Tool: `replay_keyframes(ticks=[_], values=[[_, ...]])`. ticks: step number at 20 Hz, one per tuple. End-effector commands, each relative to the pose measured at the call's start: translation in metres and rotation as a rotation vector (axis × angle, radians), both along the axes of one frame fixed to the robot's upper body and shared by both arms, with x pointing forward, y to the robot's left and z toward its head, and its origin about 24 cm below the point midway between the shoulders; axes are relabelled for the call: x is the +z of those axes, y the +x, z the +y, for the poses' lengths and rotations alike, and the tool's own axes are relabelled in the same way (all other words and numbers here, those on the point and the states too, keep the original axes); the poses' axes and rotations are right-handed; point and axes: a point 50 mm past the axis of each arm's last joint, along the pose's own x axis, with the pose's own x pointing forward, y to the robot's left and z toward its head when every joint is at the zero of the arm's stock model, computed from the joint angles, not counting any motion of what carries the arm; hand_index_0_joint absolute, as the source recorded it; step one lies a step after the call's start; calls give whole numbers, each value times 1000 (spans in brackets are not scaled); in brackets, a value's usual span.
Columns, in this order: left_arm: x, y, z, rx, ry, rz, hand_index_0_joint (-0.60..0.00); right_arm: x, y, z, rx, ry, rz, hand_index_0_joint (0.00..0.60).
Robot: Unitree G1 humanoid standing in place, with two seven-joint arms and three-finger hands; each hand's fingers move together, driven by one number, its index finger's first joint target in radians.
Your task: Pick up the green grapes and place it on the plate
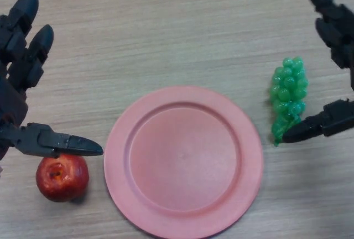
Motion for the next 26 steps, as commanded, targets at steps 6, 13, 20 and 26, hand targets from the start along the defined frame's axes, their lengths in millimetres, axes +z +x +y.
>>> replay_keyframes(ticks=[6, 13, 20, 26], values=[[33, -11, 6, 46, 49, -249, 0, 29, 36, 2, 162, -393, -137, 0], [37, -8, 8, 42, 40, -246, 0, 18, 77, 17, 196, -632, -185, 0], [35, -5, 14, 63, 27, -246, 0, 7, 93, 13, 196, -688, -163, 299], [33, -3, 15, 78, 33, -243, 0, 2, 99, 11, 123, -731, -231, 600]])
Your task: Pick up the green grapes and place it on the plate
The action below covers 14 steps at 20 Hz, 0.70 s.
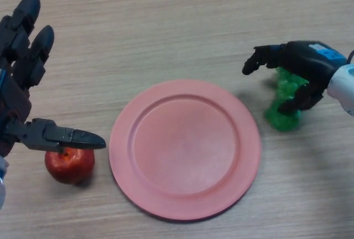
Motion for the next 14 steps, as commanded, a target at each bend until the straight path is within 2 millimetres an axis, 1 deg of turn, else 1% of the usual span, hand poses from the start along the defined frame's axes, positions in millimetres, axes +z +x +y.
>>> replay_keyframes(ticks=[1, 6, 10, 11, 14], values=[[38, -12, 15, 68, 62, -259, 0, 49, 6, -9, 24, 12, -254, 600], [38, -16, 13, 56, 62, -261, 0, 58, 5, -14, 14, -23, -352, 600], [41, -19, 12, 36, 52, -264, 0, 82, 1, -11, 26, -40, -439, 600], [42, -20, 12, 31, 45, -268, 0, 91, -2, -7, 38, -11, -454, 600], [43, -22, 11, 24, 36, -269, 0, 111, -11, 6, 67, 50, -482, 600]])
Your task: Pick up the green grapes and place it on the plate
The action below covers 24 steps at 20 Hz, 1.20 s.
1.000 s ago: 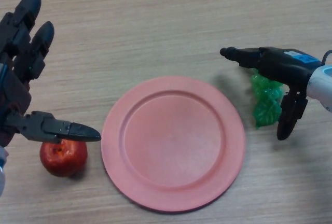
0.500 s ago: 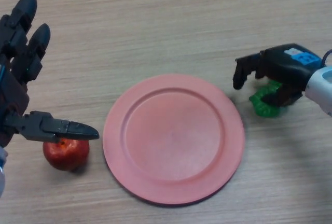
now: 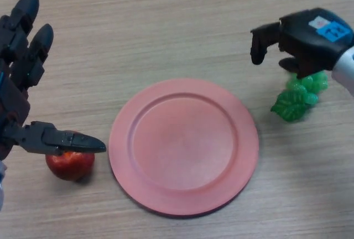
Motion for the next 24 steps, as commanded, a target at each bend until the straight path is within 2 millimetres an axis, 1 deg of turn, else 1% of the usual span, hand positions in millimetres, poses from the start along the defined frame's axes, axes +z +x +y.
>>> replay_keyframes(ticks=[1, 3, 5, 7, 8, 9, 10, 12, 13, 14, 15, 16, 19, 21, 24], values=[[39, -15, 12, 36, 37, -239, 0, 68, -8, -4, 21, 228, -201, 600], [39, -16, 12, 32, 32, -242, 0, 77, -13, 1, 36, 305, -193, 600], [40, -17, 12, 32, 31, -246, 0, 79, -16, 3, 22, 331, -161, 600], [41, -18, 11, 30, 30, -246, 0, 75, -22, -4, -33, 318, -152, 600], [41, -19, 11, 30, 30, -247, 0, 77, -26, -5, -44, 361, -144, 600], [42, -19, 12, 30, 28, -249, 0, 82, -32, -4, -53, 576, -123, 600], [43, -19, 12, 30, 27, -250, 0, 87, -36, -4, -57, 655, -136, 600], [44, -20, 12, 29, 27, -250, 0, 90, -41, -5, -62, 722, -148, 400], [44, -20, 11, 26, 26, -249, 0, 91, -45, -5, -65, 771, -152, 250], [44, -20, 11, 23, 26, -248, 0, 92, -49, -6, -67, 826, -153, 151], [45, -20, 11, 18, 27, -242, 0, 93, -60, -9, -78, 964, -140, 8], [45, -20, 11, 18, 27, -241, 0, 92, -63, -11, -88, 998, -146, 0], [46, -20, 13, 22, 29, -242, 0, 91, -73, -17, -106, 1087, -155, 0], [47, -20, 12, 22, 33, -244, 0, 89, -76, -20, -116, 1109, -172, 0], [49, -20, 9, 10, 42, -240, 0, 77, -74, -26, -175, 1130, -188, 0]])
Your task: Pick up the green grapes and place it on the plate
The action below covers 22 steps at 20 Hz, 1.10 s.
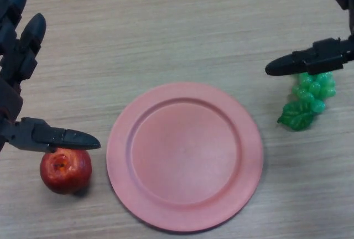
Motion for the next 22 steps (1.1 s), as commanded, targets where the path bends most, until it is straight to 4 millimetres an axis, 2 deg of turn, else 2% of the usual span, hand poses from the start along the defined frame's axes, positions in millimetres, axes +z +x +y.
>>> replay_keyframes(ticks=[1, 7, 15, 22], values=[[38, -15, 4, 9, 56, -207, 0, 30, -10, -13, -75, 11, -230, 0], [37, -21, -2, -7, 65, -207, 0, 0, 12, -27, -282, -35, -174, 0], [35, -26, -2, -14, 50, -213, 0, -38, 52, -26, -445, -72, -18, 0], [35, -27, 6, -1, 33, -211, 0, -70, 58, -24, -515, -158, 69, 0]])
